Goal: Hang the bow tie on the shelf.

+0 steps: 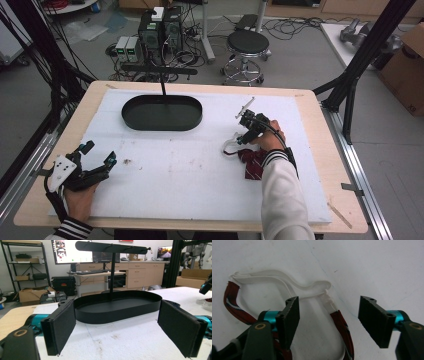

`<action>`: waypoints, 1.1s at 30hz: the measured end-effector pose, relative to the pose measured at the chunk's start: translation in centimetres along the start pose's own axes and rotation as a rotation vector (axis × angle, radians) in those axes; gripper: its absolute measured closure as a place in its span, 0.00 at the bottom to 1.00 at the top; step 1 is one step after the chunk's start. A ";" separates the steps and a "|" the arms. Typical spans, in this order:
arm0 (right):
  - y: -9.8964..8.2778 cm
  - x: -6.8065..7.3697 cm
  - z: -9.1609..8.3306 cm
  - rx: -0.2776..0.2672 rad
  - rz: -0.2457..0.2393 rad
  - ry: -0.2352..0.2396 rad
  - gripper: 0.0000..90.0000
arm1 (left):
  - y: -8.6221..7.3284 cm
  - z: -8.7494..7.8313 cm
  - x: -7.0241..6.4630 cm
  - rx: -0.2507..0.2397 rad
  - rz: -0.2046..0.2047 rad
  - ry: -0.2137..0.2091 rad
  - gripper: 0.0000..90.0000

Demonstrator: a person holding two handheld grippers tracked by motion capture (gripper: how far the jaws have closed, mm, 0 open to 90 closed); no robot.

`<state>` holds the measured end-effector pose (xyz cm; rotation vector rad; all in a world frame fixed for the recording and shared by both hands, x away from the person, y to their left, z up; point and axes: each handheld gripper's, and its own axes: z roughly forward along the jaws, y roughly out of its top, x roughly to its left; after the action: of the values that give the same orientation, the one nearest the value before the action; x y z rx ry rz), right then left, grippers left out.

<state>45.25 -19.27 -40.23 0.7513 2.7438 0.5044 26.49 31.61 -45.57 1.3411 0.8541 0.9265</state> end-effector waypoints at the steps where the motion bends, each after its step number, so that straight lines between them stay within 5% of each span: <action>1: 0.1 0.0 0.2 0.001 -0.004 0.011 0.43 | 0.0 0.0 0.0 0.001 0.002 0.000 0.17; 11: 0.3 0.1 0.8 0.026 -0.014 0.013 0.59 | 0.0 0.0 0.0 0.001 -0.004 0.000 0.17; 33: 0.3 -0.1 1.2 0.044 -0.041 0.015 0.71 | 0.0 0.0 0.0 0.000 -0.004 0.000 0.17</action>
<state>45.82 -18.77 -41.21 0.7022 2.7866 0.4451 26.51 31.62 -45.57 1.3392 0.8566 0.9233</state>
